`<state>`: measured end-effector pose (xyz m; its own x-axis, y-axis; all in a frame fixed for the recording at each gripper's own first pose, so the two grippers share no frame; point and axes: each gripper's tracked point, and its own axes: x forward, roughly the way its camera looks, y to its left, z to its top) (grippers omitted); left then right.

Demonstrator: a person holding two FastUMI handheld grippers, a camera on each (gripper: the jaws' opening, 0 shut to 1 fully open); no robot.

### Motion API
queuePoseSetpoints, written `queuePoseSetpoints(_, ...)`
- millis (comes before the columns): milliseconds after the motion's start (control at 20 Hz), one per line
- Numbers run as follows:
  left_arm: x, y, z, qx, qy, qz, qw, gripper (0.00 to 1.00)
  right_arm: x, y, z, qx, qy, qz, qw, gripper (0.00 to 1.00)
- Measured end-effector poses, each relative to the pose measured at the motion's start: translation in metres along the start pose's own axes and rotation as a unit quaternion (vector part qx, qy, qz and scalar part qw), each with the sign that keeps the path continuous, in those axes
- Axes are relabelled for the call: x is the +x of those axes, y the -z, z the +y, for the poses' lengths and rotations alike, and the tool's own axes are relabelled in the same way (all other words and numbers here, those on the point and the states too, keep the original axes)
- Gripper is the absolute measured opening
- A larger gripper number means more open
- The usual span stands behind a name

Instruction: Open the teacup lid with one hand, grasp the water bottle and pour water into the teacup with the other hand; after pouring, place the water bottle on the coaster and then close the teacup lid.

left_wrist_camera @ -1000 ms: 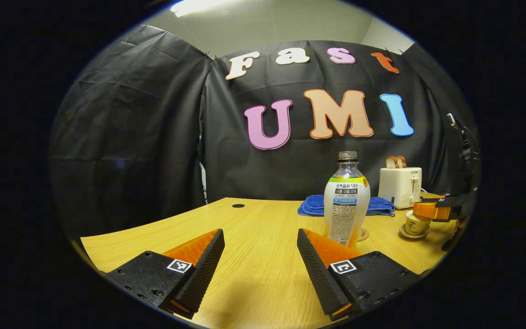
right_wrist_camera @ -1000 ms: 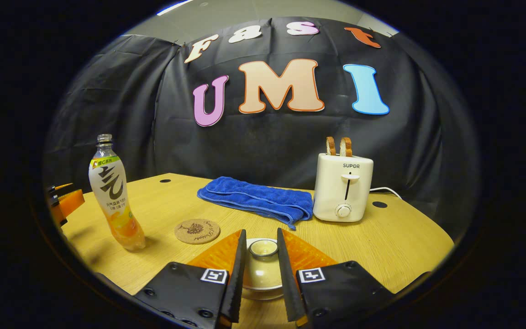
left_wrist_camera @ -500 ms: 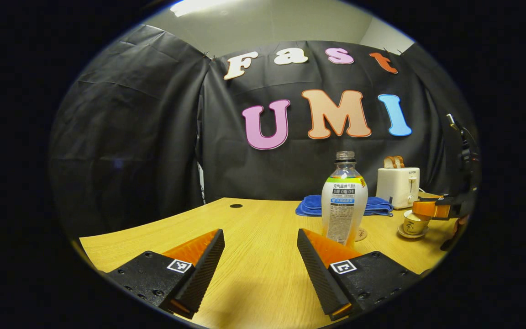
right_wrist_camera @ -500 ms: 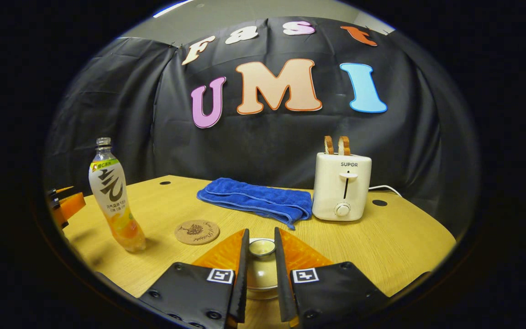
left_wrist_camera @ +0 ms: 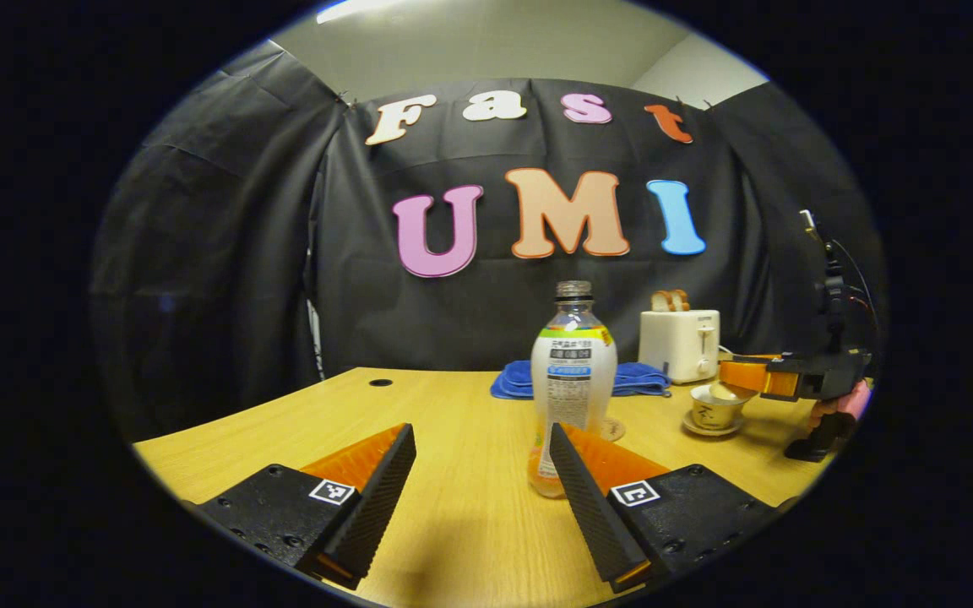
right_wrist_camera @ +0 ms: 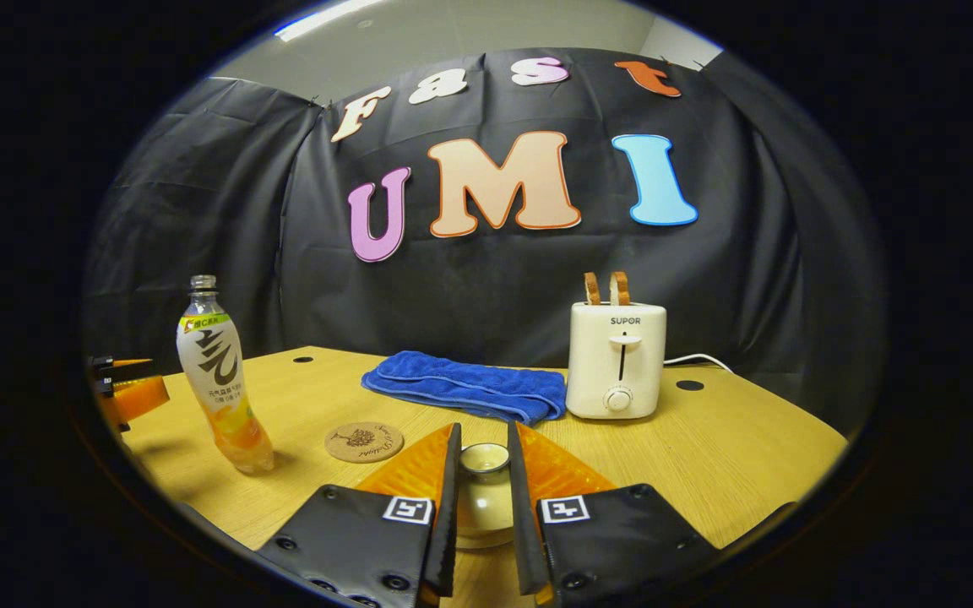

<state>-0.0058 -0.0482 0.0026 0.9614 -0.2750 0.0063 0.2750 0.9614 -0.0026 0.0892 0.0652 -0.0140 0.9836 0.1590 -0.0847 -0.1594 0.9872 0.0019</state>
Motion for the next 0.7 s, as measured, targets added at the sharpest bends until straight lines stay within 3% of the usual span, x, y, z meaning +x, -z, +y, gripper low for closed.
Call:
queuePoseSetpoints(350,0.005,0.002,-0.029,-0.002,0.068,0.003,0.998,0.94,-0.019,-0.005,-0.012,0.000,0.014,-0.018,1.000,0.32)
queuePoseSetpoints(700,0.031,0.013,-0.049,-0.006,0.088,0.038,0.995,0.94,-0.042,-0.010,-0.029,0.003,0.030,-0.034,0.999,0.32)
